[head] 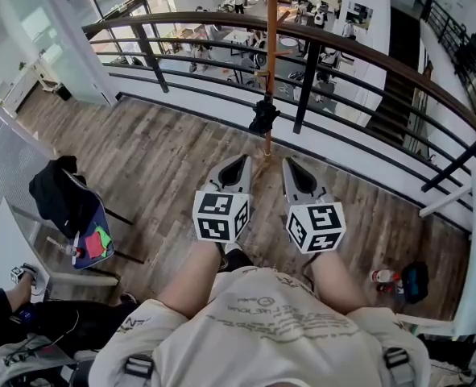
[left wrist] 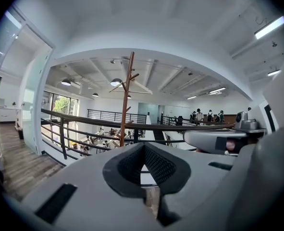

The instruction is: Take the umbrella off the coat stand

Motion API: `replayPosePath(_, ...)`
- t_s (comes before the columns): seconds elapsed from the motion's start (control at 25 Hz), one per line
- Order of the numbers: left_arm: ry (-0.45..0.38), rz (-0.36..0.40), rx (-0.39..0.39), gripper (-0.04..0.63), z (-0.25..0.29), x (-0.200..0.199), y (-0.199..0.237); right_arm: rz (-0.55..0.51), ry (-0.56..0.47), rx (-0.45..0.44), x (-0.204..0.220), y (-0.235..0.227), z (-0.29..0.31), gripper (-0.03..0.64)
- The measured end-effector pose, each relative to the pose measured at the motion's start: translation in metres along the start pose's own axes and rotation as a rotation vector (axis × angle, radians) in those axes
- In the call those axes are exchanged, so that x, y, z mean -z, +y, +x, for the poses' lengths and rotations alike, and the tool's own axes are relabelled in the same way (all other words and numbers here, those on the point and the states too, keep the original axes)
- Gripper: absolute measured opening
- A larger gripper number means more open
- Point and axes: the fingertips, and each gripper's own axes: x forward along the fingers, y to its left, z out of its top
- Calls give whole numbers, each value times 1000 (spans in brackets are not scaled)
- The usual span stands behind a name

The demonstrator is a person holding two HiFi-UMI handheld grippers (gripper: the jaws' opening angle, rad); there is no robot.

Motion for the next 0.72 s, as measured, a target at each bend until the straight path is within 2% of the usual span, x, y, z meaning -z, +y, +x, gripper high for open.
replayPosePath(0.24,12,-4,1,3,18,0,16,7,14,9,3,-8,24,2)
replayPosePath(0.44,37,4,13,3,60,2,27,17,19,19,8,-36,58,2)
replayPosePath(0.72,11,-4,29,3,116,-14,61,1,15,26,1,-64,121,2)
